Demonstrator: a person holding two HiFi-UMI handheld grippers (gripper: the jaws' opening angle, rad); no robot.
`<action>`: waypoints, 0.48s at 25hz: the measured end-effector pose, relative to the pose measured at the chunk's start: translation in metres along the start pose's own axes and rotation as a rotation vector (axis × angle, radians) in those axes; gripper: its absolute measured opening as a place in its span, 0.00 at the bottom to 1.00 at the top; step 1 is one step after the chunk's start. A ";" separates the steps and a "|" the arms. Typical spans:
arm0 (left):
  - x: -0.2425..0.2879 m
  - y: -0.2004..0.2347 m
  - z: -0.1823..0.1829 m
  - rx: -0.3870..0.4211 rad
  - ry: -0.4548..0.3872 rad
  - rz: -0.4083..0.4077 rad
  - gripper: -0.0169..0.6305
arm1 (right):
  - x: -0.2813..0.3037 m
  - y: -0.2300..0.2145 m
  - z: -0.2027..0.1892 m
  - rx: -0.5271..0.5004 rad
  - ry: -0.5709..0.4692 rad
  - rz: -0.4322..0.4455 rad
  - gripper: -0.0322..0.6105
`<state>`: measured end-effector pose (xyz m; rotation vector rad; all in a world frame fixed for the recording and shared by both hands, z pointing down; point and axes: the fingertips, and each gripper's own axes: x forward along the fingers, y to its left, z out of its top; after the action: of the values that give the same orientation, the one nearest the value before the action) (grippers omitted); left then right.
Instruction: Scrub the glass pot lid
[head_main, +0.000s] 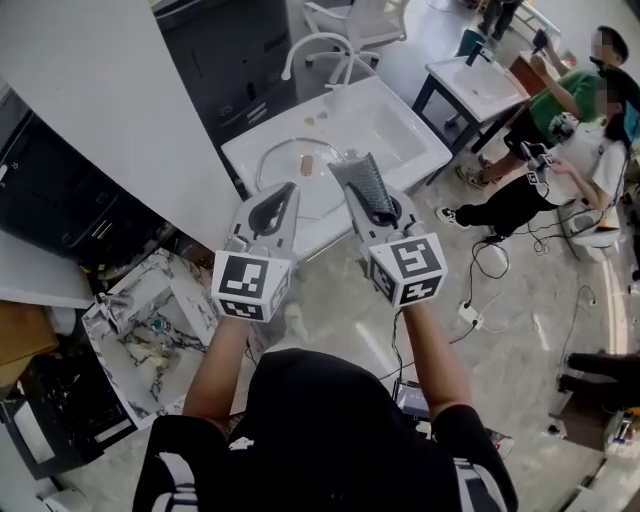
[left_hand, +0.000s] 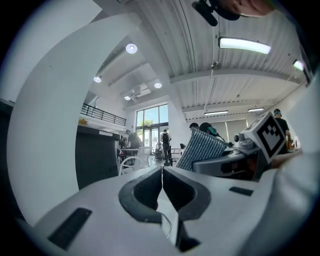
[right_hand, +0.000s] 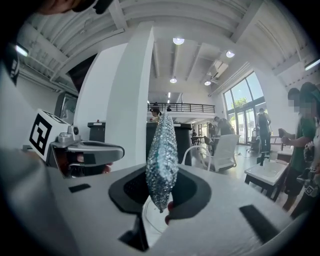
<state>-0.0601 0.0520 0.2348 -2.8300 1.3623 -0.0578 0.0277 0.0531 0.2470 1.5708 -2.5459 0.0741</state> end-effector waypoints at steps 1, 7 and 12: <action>0.007 0.008 -0.002 0.000 0.007 -0.004 0.04 | 0.010 -0.003 -0.001 0.001 0.008 -0.004 0.15; 0.045 0.046 -0.014 -0.024 0.035 -0.057 0.04 | 0.067 -0.016 0.000 -0.006 0.040 -0.021 0.15; 0.070 0.076 -0.024 -0.042 0.051 -0.094 0.04 | 0.107 -0.027 0.003 -0.011 0.056 -0.046 0.15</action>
<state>-0.0769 -0.0500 0.2595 -2.9461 1.2535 -0.1034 0.0040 -0.0537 0.2597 1.5985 -2.4627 0.0972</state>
